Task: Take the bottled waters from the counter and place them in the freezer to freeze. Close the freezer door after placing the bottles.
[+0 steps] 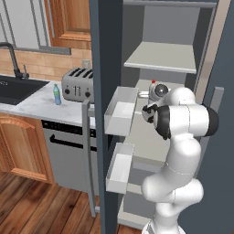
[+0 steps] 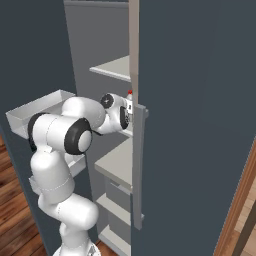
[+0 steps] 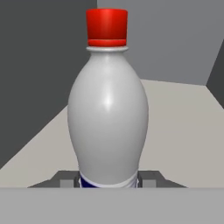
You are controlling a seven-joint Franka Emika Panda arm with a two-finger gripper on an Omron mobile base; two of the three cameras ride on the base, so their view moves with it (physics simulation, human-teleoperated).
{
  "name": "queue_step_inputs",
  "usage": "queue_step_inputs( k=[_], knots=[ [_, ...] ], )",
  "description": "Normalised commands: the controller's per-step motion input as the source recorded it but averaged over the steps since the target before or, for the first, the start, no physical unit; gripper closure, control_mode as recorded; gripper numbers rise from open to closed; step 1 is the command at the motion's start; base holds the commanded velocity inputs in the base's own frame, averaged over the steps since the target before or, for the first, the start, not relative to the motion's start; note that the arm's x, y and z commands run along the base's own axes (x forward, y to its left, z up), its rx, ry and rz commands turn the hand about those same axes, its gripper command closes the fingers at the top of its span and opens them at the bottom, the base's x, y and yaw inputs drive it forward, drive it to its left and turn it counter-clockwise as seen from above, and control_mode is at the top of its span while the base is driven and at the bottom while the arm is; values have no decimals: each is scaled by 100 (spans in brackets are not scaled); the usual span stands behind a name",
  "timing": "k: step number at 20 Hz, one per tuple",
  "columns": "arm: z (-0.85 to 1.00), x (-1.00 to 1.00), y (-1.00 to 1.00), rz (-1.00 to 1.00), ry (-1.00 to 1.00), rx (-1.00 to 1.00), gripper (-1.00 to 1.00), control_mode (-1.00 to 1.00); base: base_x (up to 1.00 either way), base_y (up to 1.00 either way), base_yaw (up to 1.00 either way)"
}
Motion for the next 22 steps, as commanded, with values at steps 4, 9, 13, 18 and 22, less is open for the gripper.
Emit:
queue_step_inputs(
  k=[4,9,13,18,22],
  knots=[
    [-3,0,0,0,0,0,-100,-100,0,0,0],
    [-1,0,0,0,0,0,-100,-100,0,0,0],
    [0,0,0,0,0,0,-100,-100,0,0,0],
    [0,0,0,0,0,0,-100,-100,0,0,0],
    [0,-13,0,0,0,1,-100,-100,0,0,0]
  ],
)
